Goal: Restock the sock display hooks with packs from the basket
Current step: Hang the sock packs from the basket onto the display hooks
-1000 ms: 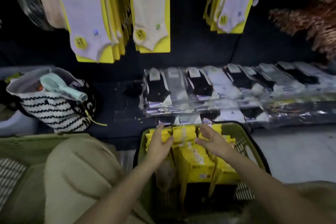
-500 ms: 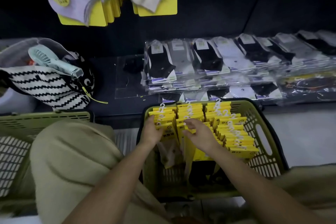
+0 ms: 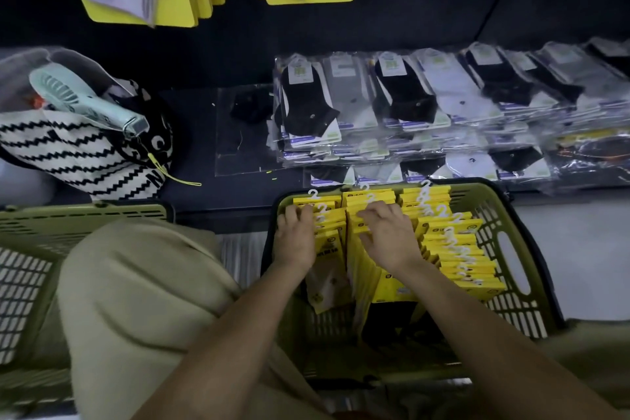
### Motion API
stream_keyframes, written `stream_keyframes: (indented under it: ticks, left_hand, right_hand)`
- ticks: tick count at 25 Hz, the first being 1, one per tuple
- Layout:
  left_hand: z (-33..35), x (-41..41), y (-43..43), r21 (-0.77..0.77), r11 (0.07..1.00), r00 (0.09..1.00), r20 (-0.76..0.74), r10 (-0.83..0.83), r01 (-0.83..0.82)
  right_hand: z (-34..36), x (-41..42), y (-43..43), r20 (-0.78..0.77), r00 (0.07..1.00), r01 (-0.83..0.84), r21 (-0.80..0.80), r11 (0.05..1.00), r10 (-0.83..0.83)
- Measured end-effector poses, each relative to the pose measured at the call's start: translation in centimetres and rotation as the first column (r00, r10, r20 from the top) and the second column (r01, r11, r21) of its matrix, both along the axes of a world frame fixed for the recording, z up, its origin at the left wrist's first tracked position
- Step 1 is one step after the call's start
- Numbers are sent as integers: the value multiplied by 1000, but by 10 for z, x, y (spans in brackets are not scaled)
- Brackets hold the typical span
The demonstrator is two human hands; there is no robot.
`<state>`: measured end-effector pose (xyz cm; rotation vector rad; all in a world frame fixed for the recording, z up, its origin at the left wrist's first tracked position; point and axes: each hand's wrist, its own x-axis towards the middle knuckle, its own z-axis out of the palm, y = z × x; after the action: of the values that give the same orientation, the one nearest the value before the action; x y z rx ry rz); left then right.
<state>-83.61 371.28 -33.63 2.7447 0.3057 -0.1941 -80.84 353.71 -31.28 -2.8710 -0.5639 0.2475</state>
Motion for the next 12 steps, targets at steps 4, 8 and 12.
stream_keyframes:
  ticks: [4,8,12]
  left_hand:
    - [-6,3,3,17,996,993,-83,-86,88]
    - [-2,4,6,-26,992,984,-129,-123,121]
    - [36,19,18,-77,993,985,-136,-104,94]
  right_hand:
    - [-3,3,-12,-15,1000,-27,-15,1000,27]
    - [-1,4,-13,-37,999,-38,-40,998,37]
    - [9,10,-11,-135,991,-19,-87,996,8]
